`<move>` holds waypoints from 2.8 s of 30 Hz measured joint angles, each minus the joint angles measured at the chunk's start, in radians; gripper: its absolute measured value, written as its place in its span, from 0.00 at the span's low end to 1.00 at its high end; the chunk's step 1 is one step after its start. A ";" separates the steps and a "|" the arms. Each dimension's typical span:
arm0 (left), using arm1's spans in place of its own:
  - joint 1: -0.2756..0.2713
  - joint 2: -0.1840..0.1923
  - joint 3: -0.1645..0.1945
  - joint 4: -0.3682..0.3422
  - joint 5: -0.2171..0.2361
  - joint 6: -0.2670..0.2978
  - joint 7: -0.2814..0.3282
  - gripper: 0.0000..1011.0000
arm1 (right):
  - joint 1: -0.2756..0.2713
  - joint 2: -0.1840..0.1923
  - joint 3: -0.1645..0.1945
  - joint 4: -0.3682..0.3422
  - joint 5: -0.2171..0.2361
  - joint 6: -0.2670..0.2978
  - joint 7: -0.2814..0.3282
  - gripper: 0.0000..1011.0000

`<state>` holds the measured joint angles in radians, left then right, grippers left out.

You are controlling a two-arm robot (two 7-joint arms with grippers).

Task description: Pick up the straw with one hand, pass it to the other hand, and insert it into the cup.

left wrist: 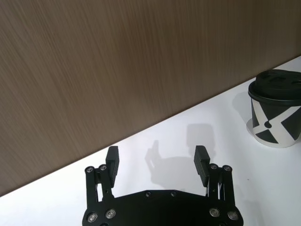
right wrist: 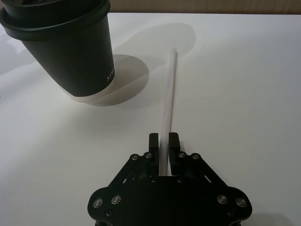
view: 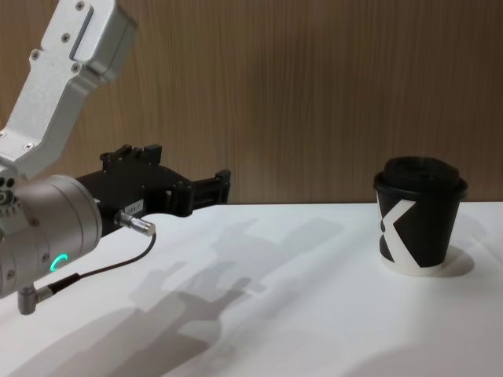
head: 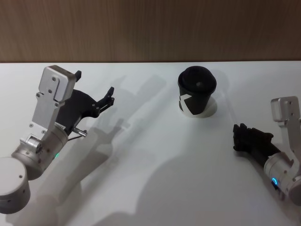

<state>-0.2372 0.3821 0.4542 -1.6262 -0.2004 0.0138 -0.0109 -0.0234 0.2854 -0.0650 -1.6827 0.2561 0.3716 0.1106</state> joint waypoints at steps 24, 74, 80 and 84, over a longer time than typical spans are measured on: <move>0.000 0.000 0.000 0.000 0.000 0.000 0.000 0.99 | -0.005 -0.002 0.008 0.008 -0.023 -0.041 -0.010 0.00; 0.000 0.000 0.000 0.000 0.000 0.000 0.000 0.99 | 0.066 0.281 0.048 -0.012 -0.044 -0.385 0.335 0.00; 0.000 0.000 0.000 0.000 0.000 0.000 0.000 0.99 | 0.077 0.295 0.041 -0.017 -0.019 -0.391 0.369 0.00; 0.000 0.000 0.000 0.000 0.000 0.000 0.000 0.99 | 0.083 0.301 0.034 -0.023 -0.003 -0.392 0.391 0.00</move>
<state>-0.2371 0.3821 0.4542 -1.6262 -0.2004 0.0138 -0.0109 0.0599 0.5869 -0.0315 -1.7054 0.2536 -0.0200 0.5012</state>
